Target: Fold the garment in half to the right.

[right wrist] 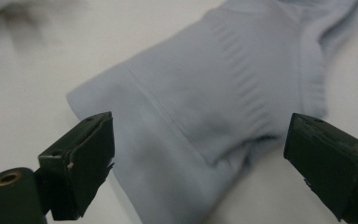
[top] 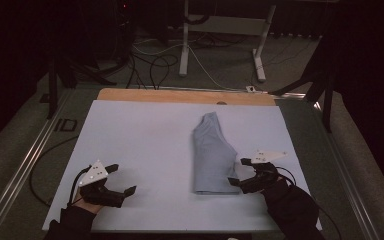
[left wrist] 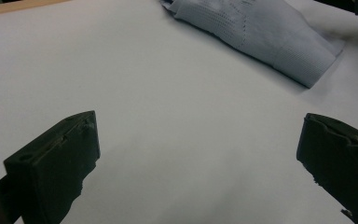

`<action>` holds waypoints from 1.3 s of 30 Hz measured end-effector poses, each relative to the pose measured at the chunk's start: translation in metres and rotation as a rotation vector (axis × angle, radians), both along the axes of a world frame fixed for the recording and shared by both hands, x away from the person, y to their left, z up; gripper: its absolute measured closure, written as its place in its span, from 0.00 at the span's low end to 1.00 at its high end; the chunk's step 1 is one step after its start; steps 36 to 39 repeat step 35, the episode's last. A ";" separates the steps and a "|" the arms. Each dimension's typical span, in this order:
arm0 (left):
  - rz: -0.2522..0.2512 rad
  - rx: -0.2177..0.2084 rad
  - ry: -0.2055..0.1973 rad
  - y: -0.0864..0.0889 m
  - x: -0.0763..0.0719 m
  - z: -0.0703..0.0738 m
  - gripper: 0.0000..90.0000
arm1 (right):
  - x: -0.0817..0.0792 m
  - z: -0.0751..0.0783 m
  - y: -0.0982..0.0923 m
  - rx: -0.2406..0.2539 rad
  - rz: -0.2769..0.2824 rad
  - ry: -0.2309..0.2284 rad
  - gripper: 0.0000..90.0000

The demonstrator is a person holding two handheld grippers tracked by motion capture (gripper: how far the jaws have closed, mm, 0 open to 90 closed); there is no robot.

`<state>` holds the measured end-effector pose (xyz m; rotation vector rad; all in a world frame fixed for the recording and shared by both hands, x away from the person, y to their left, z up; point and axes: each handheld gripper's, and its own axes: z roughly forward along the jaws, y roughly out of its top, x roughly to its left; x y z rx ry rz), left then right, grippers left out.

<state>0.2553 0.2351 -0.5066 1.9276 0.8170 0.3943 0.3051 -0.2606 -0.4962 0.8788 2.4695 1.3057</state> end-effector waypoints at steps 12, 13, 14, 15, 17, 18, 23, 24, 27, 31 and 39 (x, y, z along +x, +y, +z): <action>-0.005 0.005 -0.001 0.000 0.000 0.000 0.00 | -0.014 -0.012 -0.020 -0.001 -0.062 0.008 0.10; -0.006 0.005 -0.002 0.000 0.000 0.000 0.00 | -0.016 -0.013 -0.022 -0.008 -0.068 0.007 0.10; -0.003 0.003 0.000 0.000 0.000 0.000 0.00 | -0.017 -0.013 -0.022 -0.016 -0.072 0.001 0.10; -0.002 0.002 -0.001 0.000 0.000 0.000 0.00 | -0.020 -0.015 -0.024 -0.011 -0.080 0.003 0.10; -0.005 0.004 -0.002 0.000 -0.001 0.000 0.00 | -0.022 -0.017 -0.025 -0.013 -0.088 0.006 0.10; -0.005 0.008 -0.002 0.000 -0.001 0.000 0.00 | -0.023 -0.018 -0.025 -0.018 -0.090 0.007 0.10; -0.007 0.005 -0.001 -0.001 0.000 -0.001 0.00 | -0.023 -0.023 -0.025 -0.024 -0.096 0.013 0.10; -0.006 0.005 -0.002 -0.001 0.000 0.000 0.00 | -0.023 -0.023 -0.025 -0.024 -0.096 0.013 0.10; -0.004 0.006 -0.004 0.000 -0.001 0.000 0.00 | -0.023 -0.024 -0.024 -0.028 -0.091 0.016 0.10; -0.006 0.003 -0.002 -0.001 0.000 -0.001 0.00 | -0.022 -0.025 -0.025 -0.026 -0.096 0.018 0.10; -0.006 0.003 -0.001 -0.001 0.000 0.000 0.00 | -0.022 -0.025 -0.024 -0.027 -0.085 0.023 0.10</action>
